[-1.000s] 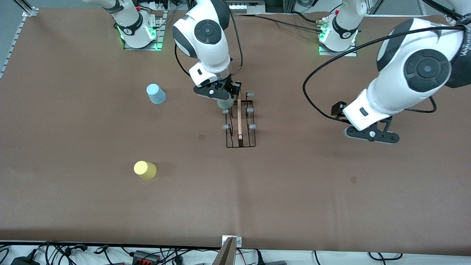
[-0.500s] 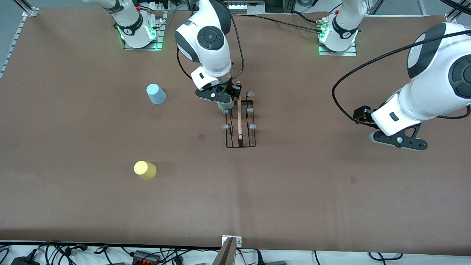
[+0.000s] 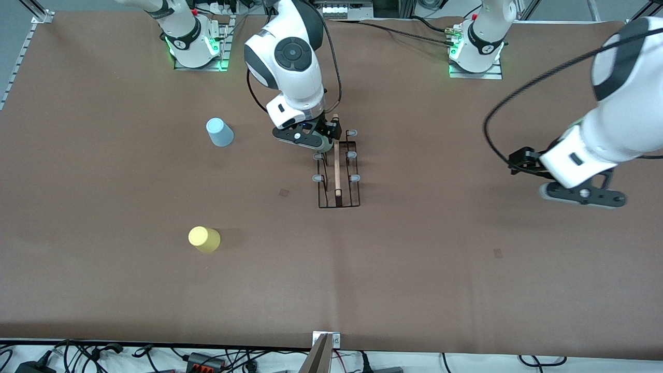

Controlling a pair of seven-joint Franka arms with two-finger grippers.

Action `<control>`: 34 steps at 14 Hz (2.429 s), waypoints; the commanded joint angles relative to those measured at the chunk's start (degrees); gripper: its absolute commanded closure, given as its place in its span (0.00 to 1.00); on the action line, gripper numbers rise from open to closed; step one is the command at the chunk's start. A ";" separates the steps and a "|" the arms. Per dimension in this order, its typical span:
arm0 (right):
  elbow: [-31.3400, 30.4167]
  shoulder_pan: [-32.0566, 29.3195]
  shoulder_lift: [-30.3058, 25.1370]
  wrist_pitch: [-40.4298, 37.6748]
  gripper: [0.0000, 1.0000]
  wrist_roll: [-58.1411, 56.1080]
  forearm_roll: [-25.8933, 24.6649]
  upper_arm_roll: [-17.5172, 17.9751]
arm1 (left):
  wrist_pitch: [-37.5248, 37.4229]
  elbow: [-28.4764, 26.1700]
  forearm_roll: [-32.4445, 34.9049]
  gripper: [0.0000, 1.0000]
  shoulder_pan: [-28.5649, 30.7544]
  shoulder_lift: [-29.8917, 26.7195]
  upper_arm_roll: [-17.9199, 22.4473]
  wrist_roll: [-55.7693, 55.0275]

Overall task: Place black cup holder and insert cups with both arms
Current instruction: 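Release the mint cup and move the right gripper to the yellow cup, then grasp the yellow cup with the right gripper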

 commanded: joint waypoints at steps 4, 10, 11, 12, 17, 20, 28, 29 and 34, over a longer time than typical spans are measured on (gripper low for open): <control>-0.51 -17.95 -3.46 -4.46 0.00 -28.28 -2.36 -0.24 | 19.34 -24.39 -5.67 0.00 -9.55 -19.71 15.08 0.17; 0.10 -32.74 5.67 7.99 0.00 -58.12 -2.19 -0.86 | 16.28 -26.64 -5.58 0.00 -9.03 -21.50 16.06 0.43; 0.19 -33.62 7.69 10.98 0.00 -60.15 -2.10 -1.03 | 16.20 -26.46 -5.58 0.00 -9.03 -21.32 16.14 0.51; 0.37 -33.98 9.54 14.23 0.00 -61.39 -2.10 -1.64 | 16.02 -26.46 -5.58 0.00 -9.03 -21.32 16.06 0.51; 0.54 -33.72 15.26 25.06 0.00 -61.58 -1.66 -2.00 | 14.88 -20.77 -5.49 0.00 -9.38 -18.52 15.36 0.16; 0.54 -33.19 16.23 25.33 0.00 -60.88 -1.49 -2.00 | 12.77 -18.64 -5.05 0.00 -9.21 -17.37 15.27 0.34; 0.54 -32.75 17.47 28.41 0.14 -61.58 -1.57 -2.09 | 12.24 -18.55 -5.14 0.00 -9.29 -17.37 15.27 1.92; 0.54 -32.75 17.47 28.41 0.43 -61.67 -1.57 -2.09 | 11.89 -18.55 -5.14 0.00 -9.29 -17.37 15.27 1.75; 0.54 -31.70 14.15 25.09 0.95 -61.49 -1.49 -2.00 | 11.89 -18.55 -5.14 0.00 -9.56 -17.37 15.27 1.66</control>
